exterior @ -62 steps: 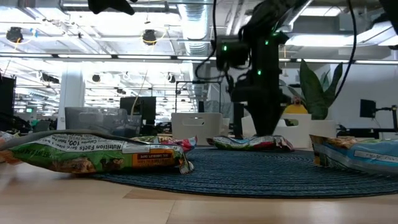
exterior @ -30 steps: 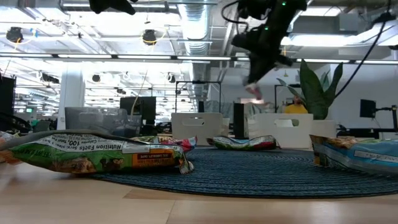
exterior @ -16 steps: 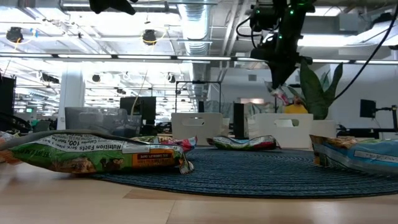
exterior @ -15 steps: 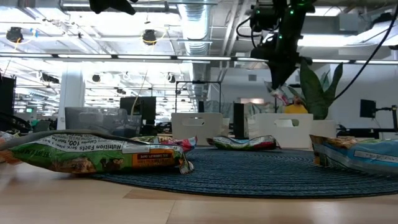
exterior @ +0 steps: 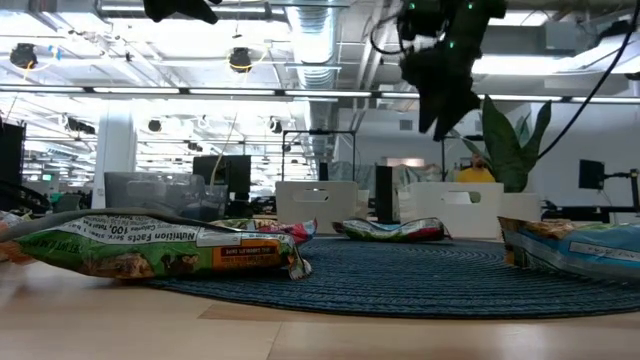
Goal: Pick and place Granola Bars by type
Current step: Put the red granola bar into the white bin
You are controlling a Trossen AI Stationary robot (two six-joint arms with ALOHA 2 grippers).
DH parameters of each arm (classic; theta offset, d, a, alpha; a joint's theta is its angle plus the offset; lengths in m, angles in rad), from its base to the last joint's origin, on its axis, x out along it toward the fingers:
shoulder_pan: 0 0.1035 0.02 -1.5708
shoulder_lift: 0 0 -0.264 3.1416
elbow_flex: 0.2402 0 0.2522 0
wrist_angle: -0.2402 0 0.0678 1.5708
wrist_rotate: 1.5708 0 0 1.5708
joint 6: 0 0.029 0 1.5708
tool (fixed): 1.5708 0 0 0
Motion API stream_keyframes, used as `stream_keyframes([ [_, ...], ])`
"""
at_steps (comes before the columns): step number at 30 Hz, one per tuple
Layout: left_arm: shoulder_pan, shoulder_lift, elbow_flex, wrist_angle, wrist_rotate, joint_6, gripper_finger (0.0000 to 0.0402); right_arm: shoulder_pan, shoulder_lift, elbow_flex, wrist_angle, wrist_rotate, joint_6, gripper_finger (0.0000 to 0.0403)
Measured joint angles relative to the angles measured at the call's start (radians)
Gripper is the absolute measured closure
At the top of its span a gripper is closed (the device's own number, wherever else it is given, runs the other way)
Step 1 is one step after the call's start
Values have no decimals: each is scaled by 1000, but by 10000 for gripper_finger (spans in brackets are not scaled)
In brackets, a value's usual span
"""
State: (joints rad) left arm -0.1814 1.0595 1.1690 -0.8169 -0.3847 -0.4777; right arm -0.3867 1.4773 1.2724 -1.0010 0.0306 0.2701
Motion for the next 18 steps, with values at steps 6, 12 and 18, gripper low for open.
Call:
stream_keyframes([
  [6, 0, 0, 0, -1, -2, 2, 231, 178, 0, 0, 17, -111, -59, 143],
  [12, 0, 0, 0, -4, -1, 2, 231, 328, 34, -1, 27, -113, -62, 143],
  [18, 9, -1, 0, -3, -1, 2, 231, 378, 190, -2, 41, -122, -87, 143],
])
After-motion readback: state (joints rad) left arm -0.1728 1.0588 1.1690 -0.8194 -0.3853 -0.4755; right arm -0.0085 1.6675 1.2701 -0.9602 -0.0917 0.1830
